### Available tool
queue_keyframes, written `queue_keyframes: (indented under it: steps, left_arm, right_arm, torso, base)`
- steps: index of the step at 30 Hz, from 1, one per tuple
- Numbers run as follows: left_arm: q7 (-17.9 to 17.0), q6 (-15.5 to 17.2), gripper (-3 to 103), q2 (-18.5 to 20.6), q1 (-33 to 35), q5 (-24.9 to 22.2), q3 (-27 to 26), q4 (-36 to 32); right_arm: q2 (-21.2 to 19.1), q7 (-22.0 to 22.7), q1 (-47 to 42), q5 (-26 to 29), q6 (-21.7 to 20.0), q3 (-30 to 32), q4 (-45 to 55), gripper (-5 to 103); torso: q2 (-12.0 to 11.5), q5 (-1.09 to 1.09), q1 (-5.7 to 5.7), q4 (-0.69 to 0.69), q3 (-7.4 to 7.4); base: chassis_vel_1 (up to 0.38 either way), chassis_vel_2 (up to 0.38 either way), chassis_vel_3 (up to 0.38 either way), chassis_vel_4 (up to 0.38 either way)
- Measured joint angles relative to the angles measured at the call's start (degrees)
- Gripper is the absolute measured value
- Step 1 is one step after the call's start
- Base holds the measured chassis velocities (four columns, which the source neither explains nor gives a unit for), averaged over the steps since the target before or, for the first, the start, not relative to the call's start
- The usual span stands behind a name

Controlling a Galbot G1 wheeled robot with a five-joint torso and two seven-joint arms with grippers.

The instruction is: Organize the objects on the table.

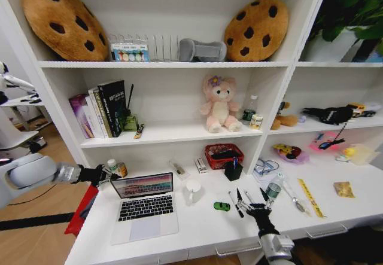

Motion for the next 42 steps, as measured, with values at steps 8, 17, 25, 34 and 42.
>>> queue_keyframes:
  steps: [8, 17, 25, 34, 42]
  left_arm:
    - [3.7, -2.1, 0, -2.0, -0.6, 1.8, -0.3, -0.9]
    - [9.0, -4.3, 0, -8.0, 0.6, 5.0, -0.1, -4.9]
    - [14.8, -8.6, 0, -13.0, 1.8, 9.0, -0.2, -4.8]
    - [15.4, -10.3, 0, -19.4, 2.8, 12.4, 1.6, -5.1]
    - [3.6, -6.8, 0, -28.1, 2.4, 5.3, 2.5, -3.5]
  right_arm:
    - [0.1, 0.1, -0.3, 0.0, 0.0, 0.0, 0.4, 100]
    - [0.5, 0.2, -0.2, -0.5, -0.4, -0.6, 0.3, 100]
    - [1.3, 0.3, -0.8, -0.9, -0.5, -0.3, 0.1, 100]
    - [1.9, 0.7, -1.6, -1.6, -1.3, 0.2, 1.3, 100]
    - [1.7, 7.9, -2.9, -2.0, -3.3, -0.4, 2.9, 100]
  torso:
    - [0.0, 0.01, 0.00, 0.00, 0.00]
    - [0.0, 0.01, 0.00, 0.01, 0.00]
    - [0.0, 0.00, 0.00, 0.01, 0.00]
    - [0.0, 0.01, 0.00, 0.00, 0.00]
    - [0.0, 0.02, 0.00, -0.01, 0.00]
  base:
    - [0.000, 0.000, 0.000, 0.000]
    - [0.000, 0.000, 0.000, 0.000]
    - [0.000, 0.000, 0.000, 0.000]
    - [0.000, 0.000, 0.000, 0.000]
    - [0.000, 0.000, 0.000, 0.000]
